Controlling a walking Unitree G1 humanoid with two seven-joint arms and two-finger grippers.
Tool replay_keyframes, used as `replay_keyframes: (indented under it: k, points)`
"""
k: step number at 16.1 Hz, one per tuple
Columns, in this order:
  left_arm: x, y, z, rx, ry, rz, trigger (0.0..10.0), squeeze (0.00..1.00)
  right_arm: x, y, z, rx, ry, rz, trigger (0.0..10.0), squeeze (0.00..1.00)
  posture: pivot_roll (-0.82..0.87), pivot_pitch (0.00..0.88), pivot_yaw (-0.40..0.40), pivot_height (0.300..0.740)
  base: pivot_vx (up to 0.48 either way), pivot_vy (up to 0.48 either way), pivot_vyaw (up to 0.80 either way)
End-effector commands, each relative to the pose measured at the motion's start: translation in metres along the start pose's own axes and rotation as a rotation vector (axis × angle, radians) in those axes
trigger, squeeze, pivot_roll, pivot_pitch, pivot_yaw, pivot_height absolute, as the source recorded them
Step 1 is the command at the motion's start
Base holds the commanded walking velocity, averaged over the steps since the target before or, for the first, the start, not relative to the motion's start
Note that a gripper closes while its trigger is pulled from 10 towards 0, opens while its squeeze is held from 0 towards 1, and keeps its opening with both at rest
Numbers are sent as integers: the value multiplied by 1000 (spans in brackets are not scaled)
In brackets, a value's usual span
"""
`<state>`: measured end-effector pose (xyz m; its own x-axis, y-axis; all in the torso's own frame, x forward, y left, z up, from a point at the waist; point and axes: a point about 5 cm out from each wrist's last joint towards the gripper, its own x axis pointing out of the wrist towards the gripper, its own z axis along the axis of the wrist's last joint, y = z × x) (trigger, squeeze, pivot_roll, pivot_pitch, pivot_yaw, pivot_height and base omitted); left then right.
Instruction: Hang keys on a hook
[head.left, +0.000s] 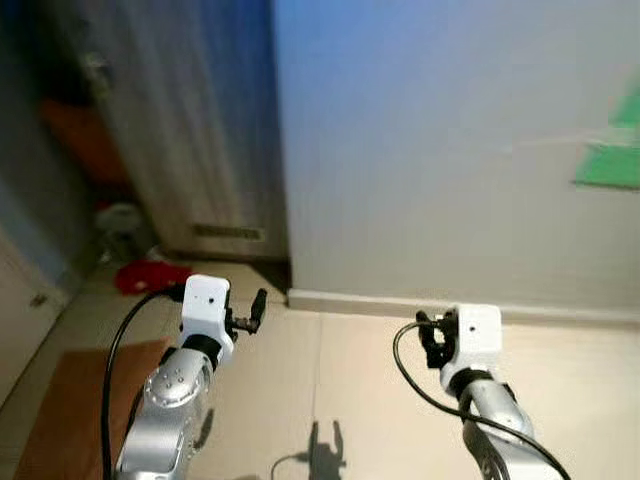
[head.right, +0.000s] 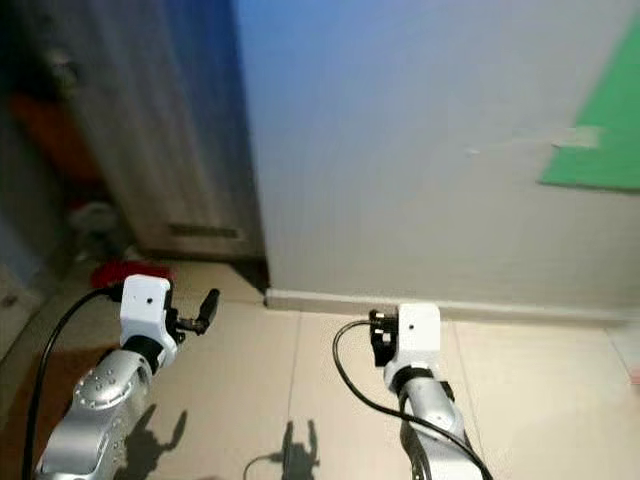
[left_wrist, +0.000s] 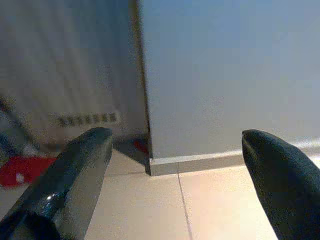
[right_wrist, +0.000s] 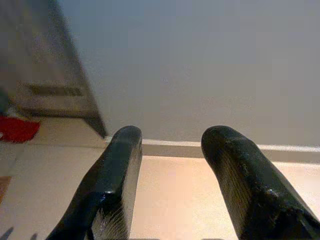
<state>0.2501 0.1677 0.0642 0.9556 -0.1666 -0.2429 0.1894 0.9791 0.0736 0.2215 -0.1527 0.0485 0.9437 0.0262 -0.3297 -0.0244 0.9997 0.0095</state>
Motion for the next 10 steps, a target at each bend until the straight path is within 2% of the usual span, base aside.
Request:
replay_keyframes:
  k: [1,4,5,7,9,10]
  points:
    - [-2,0,-3,38,13,-5,10000,0,0,-4,3,-1,-15,-20,10000,0,-68,0,31,740,0,0,-800]
    - [-3,4,3,28,-23,15,10000,0,2,-2,5,-9,-27,7,10000,0,-65,0,43,740,0,0,-800]
    - [-2,2,5,6,-37,0,10000,0,2,-2,5,-6,-27,6,10000,0,-61,0,41,740,0,0,-800]
    - [-2,1,7,28,-52,13,10000,0,5,-1,3,-7,-14,-12,10000,0,-61,0,28,740,0,0,-800]
    - [-4,-1,10,2,-82,-7,10000,0,4,1,6,-8,-27,14,10000,0,-63,0,24,740,0,0,-800]
    - [-4,-3,9,18,-87,-15,10000,0,4,-2,3,-20,-17,9,10000,0,-62,0,21,740,0,0,-800]
